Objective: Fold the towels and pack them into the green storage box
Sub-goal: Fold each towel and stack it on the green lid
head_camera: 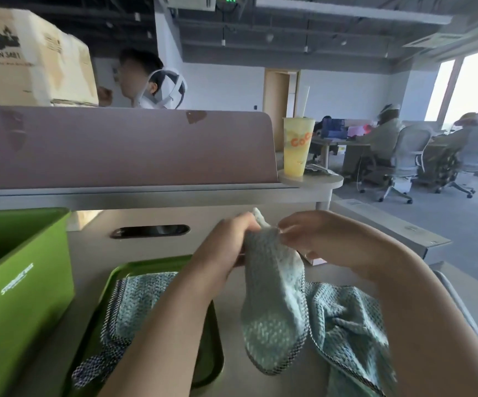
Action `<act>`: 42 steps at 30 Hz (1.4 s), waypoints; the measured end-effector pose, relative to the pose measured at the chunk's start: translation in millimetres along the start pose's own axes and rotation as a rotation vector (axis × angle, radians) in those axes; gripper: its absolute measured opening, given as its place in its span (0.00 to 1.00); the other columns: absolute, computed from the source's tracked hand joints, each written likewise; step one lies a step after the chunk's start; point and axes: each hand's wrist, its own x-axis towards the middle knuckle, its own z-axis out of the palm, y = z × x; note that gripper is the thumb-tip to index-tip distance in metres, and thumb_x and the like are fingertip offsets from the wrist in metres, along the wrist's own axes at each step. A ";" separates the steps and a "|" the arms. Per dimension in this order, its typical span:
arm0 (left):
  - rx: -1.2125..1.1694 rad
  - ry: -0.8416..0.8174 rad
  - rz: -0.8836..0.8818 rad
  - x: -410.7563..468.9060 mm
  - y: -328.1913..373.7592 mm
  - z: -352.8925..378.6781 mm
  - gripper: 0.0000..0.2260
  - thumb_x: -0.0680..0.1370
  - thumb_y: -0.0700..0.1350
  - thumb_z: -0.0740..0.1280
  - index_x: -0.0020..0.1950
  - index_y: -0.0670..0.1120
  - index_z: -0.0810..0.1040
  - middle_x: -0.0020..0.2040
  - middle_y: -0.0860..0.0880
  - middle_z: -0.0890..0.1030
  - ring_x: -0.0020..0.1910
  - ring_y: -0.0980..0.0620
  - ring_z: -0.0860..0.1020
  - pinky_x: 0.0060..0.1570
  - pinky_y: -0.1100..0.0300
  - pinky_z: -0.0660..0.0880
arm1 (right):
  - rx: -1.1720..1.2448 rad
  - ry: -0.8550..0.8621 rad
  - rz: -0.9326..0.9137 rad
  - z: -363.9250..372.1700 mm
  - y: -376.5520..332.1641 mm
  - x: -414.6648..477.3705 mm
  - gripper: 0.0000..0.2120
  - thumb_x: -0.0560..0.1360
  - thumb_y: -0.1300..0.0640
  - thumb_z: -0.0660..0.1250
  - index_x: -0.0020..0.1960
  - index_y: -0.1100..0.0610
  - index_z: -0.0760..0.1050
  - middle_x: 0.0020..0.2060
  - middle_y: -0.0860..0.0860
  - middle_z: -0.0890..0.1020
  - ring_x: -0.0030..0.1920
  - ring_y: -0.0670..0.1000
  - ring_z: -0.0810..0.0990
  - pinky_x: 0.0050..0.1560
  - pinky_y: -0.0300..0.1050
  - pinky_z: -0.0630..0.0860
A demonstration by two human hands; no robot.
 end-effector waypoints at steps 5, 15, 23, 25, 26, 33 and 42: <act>-0.310 -0.112 -0.014 -9.3 12.9 -19.9 0.21 0.55 0.44 0.64 0.46 0.39 0.76 0.40 0.41 0.76 0.37 0.45 0.74 0.42 0.53 0.68 | 0.108 -0.014 -0.022 -12.0 -3.3 -13.9 0.41 0.57 0.39 0.77 0.68 0.40 0.68 0.60 0.43 0.79 0.60 0.44 0.78 0.66 0.54 0.72; -0.101 -0.149 0.173 -23.7 31.3 -28.3 0.12 0.67 0.39 0.70 0.28 0.49 0.71 0.27 0.52 0.77 0.24 0.56 0.74 0.22 0.66 0.66 | 0.369 0.054 0.080 -4.4 -8.8 -9.3 0.13 0.71 0.61 0.71 0.56 0.58 0.78 0.40 0.55 0.85 0.38 0.50 0.82 0.45 0.43 0.79; -0.056 -0.117 0.285 -30.6 41.7 -20.8 0.16 0.66 0.31 0.75 0.27 0.49 0.74 0.29 0.52 0.80 0.29 0.56 0.78 0.30 0.66 0.72 | 0.443 -0.109 0.142 5.7 -22.5 -13.3 0.12 0.76 0.54 0.65 0.52 0.63 0.80 0.46 0.60 0.85 0.42 0.54 0.81 0.52 0.52 0.78; 0.011 -0.135 0.270 -32.1 42.0 -21.3 0.15 0.67 0.34 0.75 0.28 0.50 0.75 0.31 0.54 0.81 0.31 0.57 0.79 0.31 0.65 0.71 | 0.503 -0.082 0.097 4.8 -23.6 -12.1 0.10 0.76 0.61 0.65 0.53 0.65 0.80 0.45 0.61 0.85 0.42 0.54 0.80 0.53 0.52 0.78; 0.038 -0.161 0.267 -33.5 42.1 -21.7 0.12 0.66 0.38 0.76 0.29 0.50 0.76 0.33 0.54 0.82 0.33 0.57 0.79 0.33 0.65 0.71 | 0.528 -0.072 0.077 4.2 -23.5 -11.7 0.10 0.76 0.63 0.65 0.54 0.66 0.80 0.43 0.59 0.85 0.40 0.53 0.80 0.48 0.46 0.79; -0.133 -0.178 0.195 -36.2 45.9 -15.2 0.12 0.71 0.52 0.67 0.39 0.45 0.84 0.43 0.46 0.86 0.44 0.50 0.85 0.45 0.59 0.82 | 0.615 0.225 -0.066 2.1 -27.9 -13.3 0.09 0.73 0.67 0.65 0.52 0.70 0.79 0.42 0.60 0.79 0.43 0.55 0.74 0.47 0.48 0.71; 0.085 -0.153 0.222 -34.0 37.8 -9.5 0.17 0.68 0.47 0.73 0.57 0.52 0.79 0.50 0.57 0.84 0.48 0.66 0.80 0.39 0.73 0.72 | 0.519 0.313 -0.268 12.9 -51.1 -22.8 0.11 0.74 0.66 0.66 0.55 0.56 0.76 0.43 0.60 0.84 0.38 0.55 0.81 0.43 0.53 0.76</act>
